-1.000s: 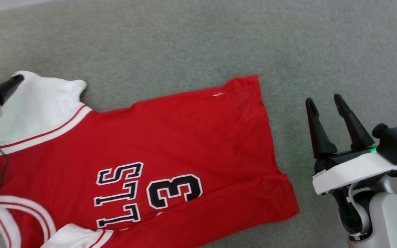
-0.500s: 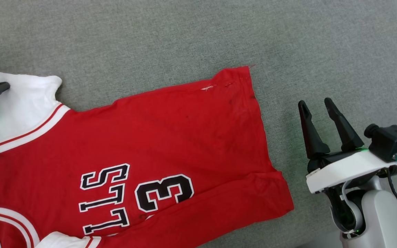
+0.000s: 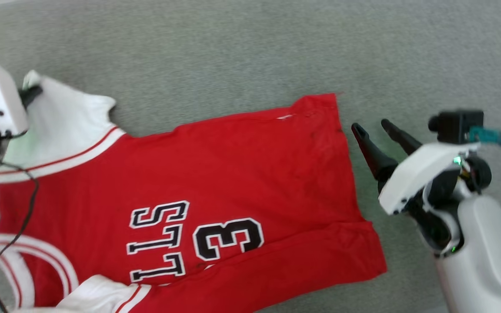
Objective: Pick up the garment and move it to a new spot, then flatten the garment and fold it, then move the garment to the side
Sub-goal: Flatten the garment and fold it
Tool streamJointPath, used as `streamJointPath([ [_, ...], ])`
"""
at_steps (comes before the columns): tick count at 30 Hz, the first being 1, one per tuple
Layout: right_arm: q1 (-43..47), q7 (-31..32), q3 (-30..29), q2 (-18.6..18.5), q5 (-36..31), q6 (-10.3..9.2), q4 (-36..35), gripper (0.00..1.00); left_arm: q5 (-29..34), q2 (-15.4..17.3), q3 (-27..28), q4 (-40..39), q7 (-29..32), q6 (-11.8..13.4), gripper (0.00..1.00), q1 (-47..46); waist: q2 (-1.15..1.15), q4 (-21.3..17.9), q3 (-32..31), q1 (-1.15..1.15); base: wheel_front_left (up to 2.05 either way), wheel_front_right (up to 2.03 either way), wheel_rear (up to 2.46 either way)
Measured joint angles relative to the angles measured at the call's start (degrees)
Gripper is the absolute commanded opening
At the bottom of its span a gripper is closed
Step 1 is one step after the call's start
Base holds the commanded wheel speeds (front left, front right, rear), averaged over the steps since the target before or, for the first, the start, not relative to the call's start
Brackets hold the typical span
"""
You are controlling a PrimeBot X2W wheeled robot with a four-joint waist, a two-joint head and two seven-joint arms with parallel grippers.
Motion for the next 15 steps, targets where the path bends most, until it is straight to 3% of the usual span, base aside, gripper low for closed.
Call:
streamJointPath([
  [7,-10.94,13.33,2.35,-3.02,1.34,0.0,6.9,1.0,2.83,-3.11,-2.12,-1.81,-2.54,-1.46,0.0,-4.22,0.0,4.38,0.06,0.0,0.0,0.0,0.0],
  [15,-19.46,24.52,4.78,-4.52,1.21,0.02,16.27,1.0,3.35,-5.36,-3.32,-1.6,-3.94,-2.74,0.0,-6.15,0.0,7.88,2.07,0.0,0.0,0.0,0.0],
])
